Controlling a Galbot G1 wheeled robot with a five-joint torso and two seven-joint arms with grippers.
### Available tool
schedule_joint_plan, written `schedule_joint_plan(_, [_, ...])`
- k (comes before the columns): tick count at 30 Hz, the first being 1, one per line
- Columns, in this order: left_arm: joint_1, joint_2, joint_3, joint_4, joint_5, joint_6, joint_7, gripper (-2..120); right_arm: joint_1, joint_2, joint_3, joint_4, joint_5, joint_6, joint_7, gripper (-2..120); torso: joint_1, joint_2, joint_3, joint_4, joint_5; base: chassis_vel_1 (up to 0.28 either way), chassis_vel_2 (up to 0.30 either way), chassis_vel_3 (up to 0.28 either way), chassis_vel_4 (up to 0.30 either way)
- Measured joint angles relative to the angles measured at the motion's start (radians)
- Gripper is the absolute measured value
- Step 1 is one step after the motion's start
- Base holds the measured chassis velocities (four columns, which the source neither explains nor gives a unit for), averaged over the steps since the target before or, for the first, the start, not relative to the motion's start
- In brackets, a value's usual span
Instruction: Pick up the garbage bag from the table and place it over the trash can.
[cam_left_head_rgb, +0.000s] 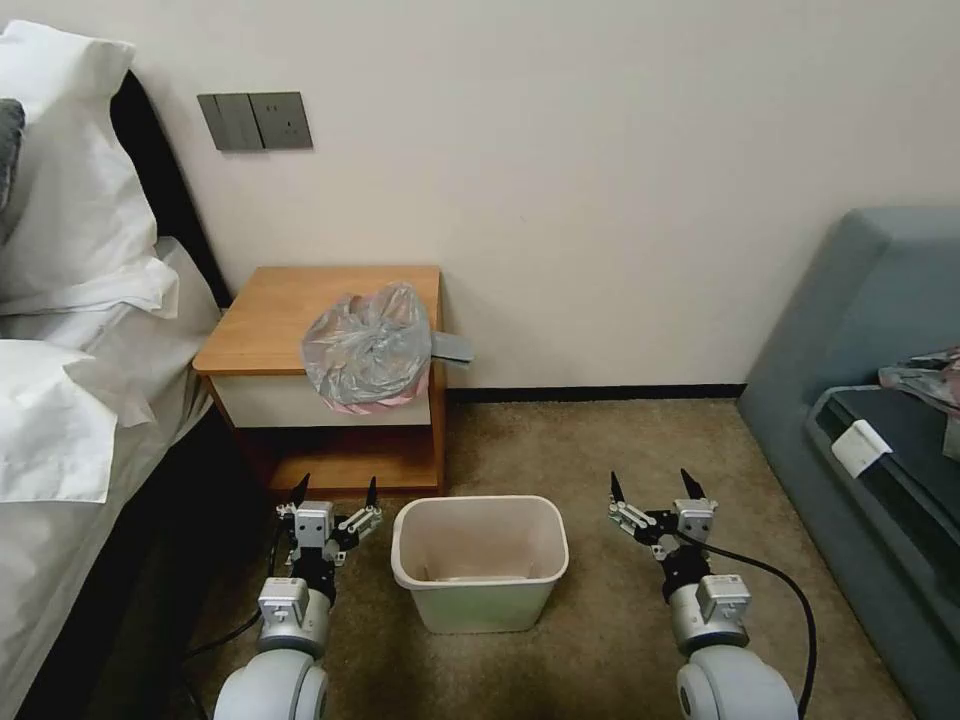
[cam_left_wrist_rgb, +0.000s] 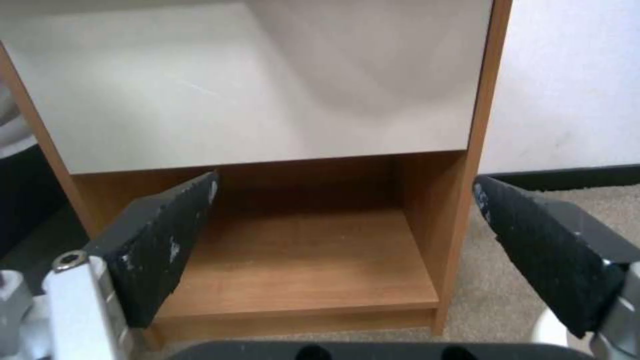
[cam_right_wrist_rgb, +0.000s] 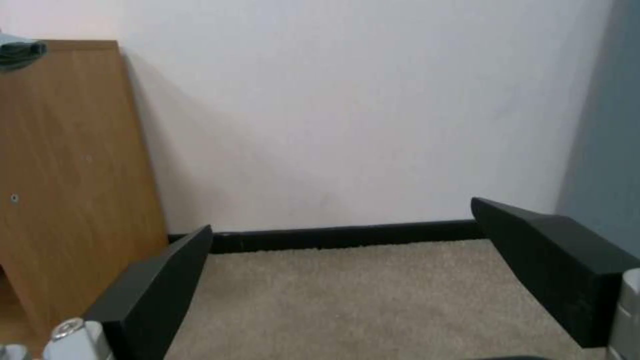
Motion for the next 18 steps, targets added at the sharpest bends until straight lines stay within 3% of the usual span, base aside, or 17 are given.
schedule_joint_plan(18, [0.000, 0.000, 0.000, 0.000, 0.000, 0.000, 0.000, 100, 0.000, 0.000, 0.000, 0.000, 0.000, 0.000, 0.000, 100, 0.000, 0.000, 0.000, 0.0000, 0.0000, 0.000, 0.000, 0.000, 0.000])
